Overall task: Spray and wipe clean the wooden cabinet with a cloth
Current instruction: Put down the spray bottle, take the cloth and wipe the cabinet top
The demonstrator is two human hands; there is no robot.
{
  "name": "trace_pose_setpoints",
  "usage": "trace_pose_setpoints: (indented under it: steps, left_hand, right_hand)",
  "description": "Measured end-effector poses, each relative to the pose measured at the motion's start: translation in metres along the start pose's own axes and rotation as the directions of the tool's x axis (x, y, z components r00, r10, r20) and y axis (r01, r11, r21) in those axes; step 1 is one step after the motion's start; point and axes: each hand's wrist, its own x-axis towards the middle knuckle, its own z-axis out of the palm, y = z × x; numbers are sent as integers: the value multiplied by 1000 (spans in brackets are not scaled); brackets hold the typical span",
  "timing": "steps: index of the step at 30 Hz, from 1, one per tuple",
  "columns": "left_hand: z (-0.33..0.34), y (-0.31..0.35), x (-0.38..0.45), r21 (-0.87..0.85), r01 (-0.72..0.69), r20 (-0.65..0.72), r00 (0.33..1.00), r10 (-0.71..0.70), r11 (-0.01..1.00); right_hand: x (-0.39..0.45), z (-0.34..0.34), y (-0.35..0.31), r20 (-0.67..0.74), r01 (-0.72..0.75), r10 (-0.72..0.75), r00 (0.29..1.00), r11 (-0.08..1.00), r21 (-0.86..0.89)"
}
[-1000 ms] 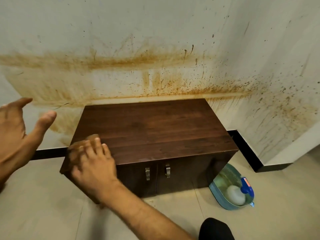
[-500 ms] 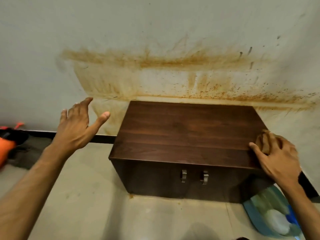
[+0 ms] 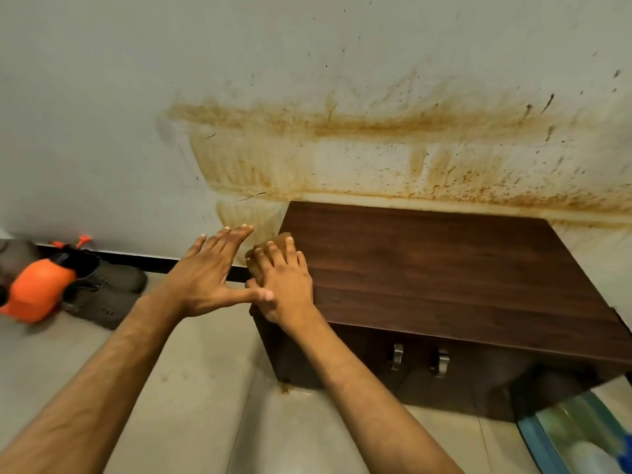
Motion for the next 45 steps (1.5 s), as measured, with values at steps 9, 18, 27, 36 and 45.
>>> trace_pose_setpoints:
  steps: [9, 18, 27, 36, 45]
  left_hand:
    - [48, -5, 17, 82, 32, 157, 987, -45, 996]
    - [47, -4, 5, 206, 4, 210, 976, -48, 979]
    - [43, -9, 4, 245, 89, 233, 961, -148, 966]
    - [44, -21, 18, 130, -33, 215, 977, 4, 991]
    - [44, 0, 15, 128, -42, 265, 964, 6, 991]
  right_hand:
    - [-108, -64, 264, -200, -375, 358, 912, 926, -53]
    - [-117, -87, 296, -266, -686, 659, 704, 728, -12]
    - [10, -12, 33, -54, -126, 126, 991, 992, -5]
    - [-77, -36, 143, -141, -56, 45, 989, 996, -74]
    - [-212, -88, 392, -269, -722, 676, 686, 679, -135]
